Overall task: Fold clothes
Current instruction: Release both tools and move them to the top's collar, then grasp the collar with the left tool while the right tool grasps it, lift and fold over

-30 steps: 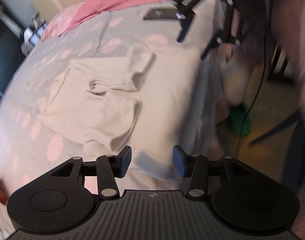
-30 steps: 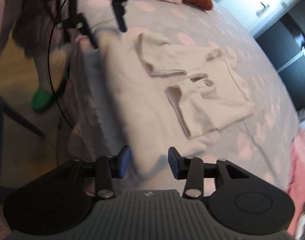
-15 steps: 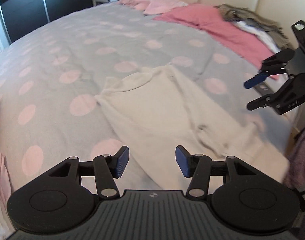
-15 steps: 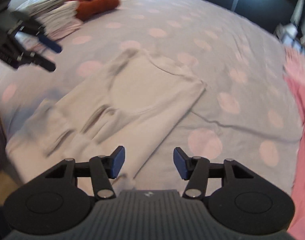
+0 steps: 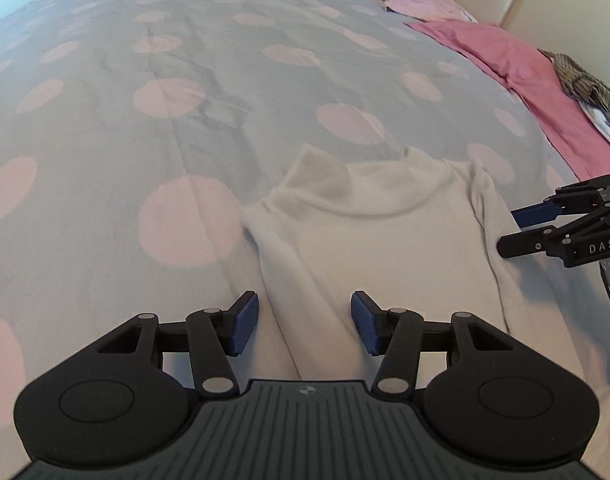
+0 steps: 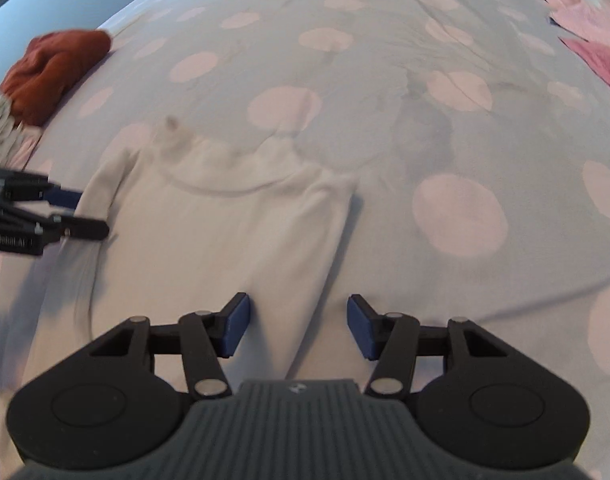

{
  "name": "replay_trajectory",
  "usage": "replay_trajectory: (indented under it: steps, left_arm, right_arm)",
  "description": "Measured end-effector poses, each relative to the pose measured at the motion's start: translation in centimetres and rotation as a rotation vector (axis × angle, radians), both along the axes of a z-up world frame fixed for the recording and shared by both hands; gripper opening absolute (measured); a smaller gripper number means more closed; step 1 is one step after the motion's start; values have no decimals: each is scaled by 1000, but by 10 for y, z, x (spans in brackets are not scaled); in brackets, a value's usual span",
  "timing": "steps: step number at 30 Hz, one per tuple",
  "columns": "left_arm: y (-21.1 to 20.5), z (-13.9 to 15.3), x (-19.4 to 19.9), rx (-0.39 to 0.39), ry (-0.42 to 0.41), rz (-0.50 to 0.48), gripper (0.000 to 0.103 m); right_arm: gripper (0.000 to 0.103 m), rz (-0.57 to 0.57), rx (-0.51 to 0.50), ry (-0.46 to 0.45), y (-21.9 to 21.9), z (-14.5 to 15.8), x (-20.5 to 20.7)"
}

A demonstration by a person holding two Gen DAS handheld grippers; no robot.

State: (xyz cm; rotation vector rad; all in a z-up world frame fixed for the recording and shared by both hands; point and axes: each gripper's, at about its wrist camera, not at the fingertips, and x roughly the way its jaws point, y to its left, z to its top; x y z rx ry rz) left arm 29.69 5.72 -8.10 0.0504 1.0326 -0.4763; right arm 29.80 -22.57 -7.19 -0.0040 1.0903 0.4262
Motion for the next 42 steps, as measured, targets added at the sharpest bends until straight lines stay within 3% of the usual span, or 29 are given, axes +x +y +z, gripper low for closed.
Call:
replay_trajectory:
  steps: [5,7,10,12,14,20,26,33,37,42]
  left_arm:
    - [-1,-7,20,-6,-51,-9,39]
    - [-1,-8,25,-10,-75,-17,24]
    - [-1,-7,28,-24,-102,-32,9]
    - [-4,-5,27,-23,-122,-57,7]
    - [-7,2,25,-17,-138,-69,6]
    - [6,41,8,-71,-195,-60,5]
    - [22,97,-37,-154,-284,-69,5]
    - [36,156,-120,-226,-400,-145,5]
    - [38,172,-170,-237,-435,-206,5]
    - [40,169,-227,-241,-422,-286,5]
  right_arm:
    - [54,-22,48,-27,-2,-4,35]
    - [50,-39,73,-29,-4,-6,44]
    - [36,-46,87,-40,-4,-9,53]
    - [20,-39,84,-55,-3,-8,56]
    - [13,-29,74,-74,-1,-5,56]
    - [11,31,95,-158,-3,33,35]
    - [11,95,165,-264,-16,92,-19]
    - [11,199,202,-406,-27,152,-112]
    - [11,222,213,-452,-37,167,-161]
    - [11,314,220,-478,-45,162,-219]
